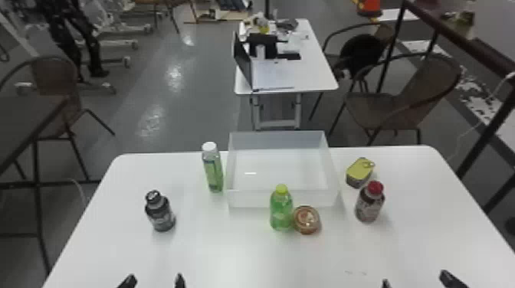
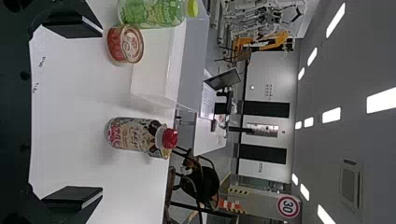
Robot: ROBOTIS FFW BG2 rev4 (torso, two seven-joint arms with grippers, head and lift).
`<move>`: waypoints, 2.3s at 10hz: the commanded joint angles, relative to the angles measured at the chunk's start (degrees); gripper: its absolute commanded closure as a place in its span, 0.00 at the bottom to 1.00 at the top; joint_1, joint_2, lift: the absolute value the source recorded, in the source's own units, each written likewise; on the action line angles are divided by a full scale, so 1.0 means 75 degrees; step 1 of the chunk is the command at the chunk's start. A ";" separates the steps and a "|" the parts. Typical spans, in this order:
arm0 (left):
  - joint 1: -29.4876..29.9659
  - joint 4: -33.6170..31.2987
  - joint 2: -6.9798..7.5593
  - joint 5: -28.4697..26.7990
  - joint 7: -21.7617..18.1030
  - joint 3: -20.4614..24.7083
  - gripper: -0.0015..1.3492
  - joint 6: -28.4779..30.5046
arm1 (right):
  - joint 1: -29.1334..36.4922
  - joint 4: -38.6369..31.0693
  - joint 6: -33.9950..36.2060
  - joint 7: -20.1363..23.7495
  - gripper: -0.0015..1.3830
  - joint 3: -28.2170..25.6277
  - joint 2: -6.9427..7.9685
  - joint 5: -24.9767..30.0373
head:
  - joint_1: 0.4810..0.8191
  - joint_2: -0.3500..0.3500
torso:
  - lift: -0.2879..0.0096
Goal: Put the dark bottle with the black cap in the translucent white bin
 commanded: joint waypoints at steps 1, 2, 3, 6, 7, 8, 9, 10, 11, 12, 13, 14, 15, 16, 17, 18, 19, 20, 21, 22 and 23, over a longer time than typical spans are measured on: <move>-0.0035 0.0000 -0.0031 -0.0007 -0.0001 0.0020 0.07 -0.0002 | 0.0003 0.0000 0.0041 0.0003 0.08 0.0000 0.0007 -0.0006 | 0.63 0.61 | 0.97; -0.0023 0.0000 -0.0031 0.0004 -0.0001 0.0020 0.07 0.0010 | 0.0003 0.0000 0.0041 0.0003 0.08 0.0012 0.0007 -0.0018 | 0.63 0.61 | 0.97; -0.0035 0.0000 -0.0031 0.0004 -0.0001 0.0020 0.07 0.0010 | 0.0003 0.0000 0.0053 0.0003 0.08 0.0000 0.0007 -0.0018 | 0.63 0.61 | 0.97; -0.0094 0.0012 -0.0031 -0.0031 -0.0001 0.0043 0.07 0.0221 | -0.0009 0.0047 0.0064 0.0003 0.08 0.0012 0.0007 -0.0041 | 0.63 0.61 | 0.97; -0.0246 0.0035 -0.0031 -0.0124 -0.0012 0.0078 0.07 0.0561 | -0.0009 0.0059 0.0076 0.0003 0.08 0.0012 0.0007 -0.0064 | 0.63 0.61 | 0.97; -0.0527 0.0094 -0.0031 -0.0265 -0.0083 0.0137 0.07 0.1053 | -0.0020 0.0071 0.0064 0.0003 0.08 0.0012 0.0007 -0.0088 | 0.63 0.61 | 0.97; -0.0820 0.0293 0.0094 -0.0288 -0.0130 0.0149 0.07 0.1276 | -0.0055 0.0106 0.0064 0.0003 0.08 0.0023 0.0007 -0.0100 | 0.63 0.61 | 0.97; -0.1160 0.0598 0.0281 -0.0288 -0.0270 0.0184 0.07 0.1358 | -0.0091 0.0141 0.0076 0.0038 0.08 0.0023 0.0007 -0.0100 | 0.63 0.60 | 0.97; -0.1488 0.0891 0.0399 -0.0382 -0.0387 0.0254 0.07 0.1522 | -0.0138 0.0176 0.0099 0.0061 0.08 0.0047 0.0007 -0.0111 | 0.63 0.61 | 0.97; -0.1875 0.1301 0.0445 -0.0546 -0.0598 0.0406 0.07 0.1545 | -0.0173 0.0223 0.0111 0.0073 0.08 0.0070 0.0007 -0.0135 | 0.63 0.62 | 0.97; -0.2262 0.1758 0.0422 -0.0699 -0.0844 0.0606 0.07 0.1451 | -0.0231 0.0270 0.0123 0.0120 0.08 0.0094 0.0007 -0.0135 | 0.63 0.63 | 0.97; -0.2625 0.2273 0.0399 -0.0769 -0.0880 0.0723 0.07 0.1205 | -0.0302 0.0317 0.0135 0.0155 0.08 0.0117 0.0007 -0.0135 | 0.63 0.65 | 0.97; -0.3070 0.2859 0.0410 -0.0863 -0.0938 0.0781 0.07 0.1065 | -0.0337 0.0340 0.0135 0.0190 0.08 0.0117 0.0007 -0.0135 | 0.63 0.67 | 0.97; -0.3469 0.3328 0.0457 -0.1015 -0.1020 0.0793 0.07 0.1018 | -0.0348 0.0352 0.0135 0.0237 0.08 0.0117 0.0007 -0.0135 | 0.63 0.68 | 0.97; -0.3762 0.3715 0.0528 -0.1038 -0.1044 0.0758 0.07 0.0936 | -0.0384 0.0387 0.0146 0.0272 0.08 0.0117 0.0007 -0.0135 | 0.63 0.68 | 0.97; -0.4019 0.3973 0.0621 -0.1261 -0.1044 0.0746 0.07 0.0924 | -0.0395 0.0422 0.0135 0.0284 0.08 0.0117 0.0007 -0.0123 | 0.63 0.68 | 0.97; -0.4277 0.4301 0.0727 -0.1390 -0.1055 0.0746 0.07 0.0901 | -0.0407 0.0457 0.0135 0.0319 0.08 0.0117 0.0007 -0.0135 | 0.63 0.69 | 0.97; -0.4512 0.4617 0.0820 -0.1472 -0.1044 0.0758 0.07 0.0889 | -0.0419 0.0457 0.0146 0.0342 0.08 0.0117 0.0007 -0.0135 | 0.63 0.69 | 0.97; -0.4746 0.4863 0.0891 -0.1589 -0.1044 0.0817 0.07 0.0924 | -0.0419 0.0469 0.0146 0.0366 0.08 0.0117 0.0007 -0.0135 | 0.63 0.70 | 0.97; -0.4922 0.5086 0.0973 -0.1660 -0.1044 0.0863 0.07 0.0971 | -0.0430 0.0469 0.0146 0.0378 0.08 0.0117 0.0007 -0.0146 | 0.63 0.71 | 0.97; -0.5086 0.5355 0.1055 -0.1542 -0.1044 0.0899 0.07 0.0936 | -0.0454 0.0492 0.0146 0.0436 0.08 0.0117 0.0007 -0.0146 | 0.63 0.72 | 0.97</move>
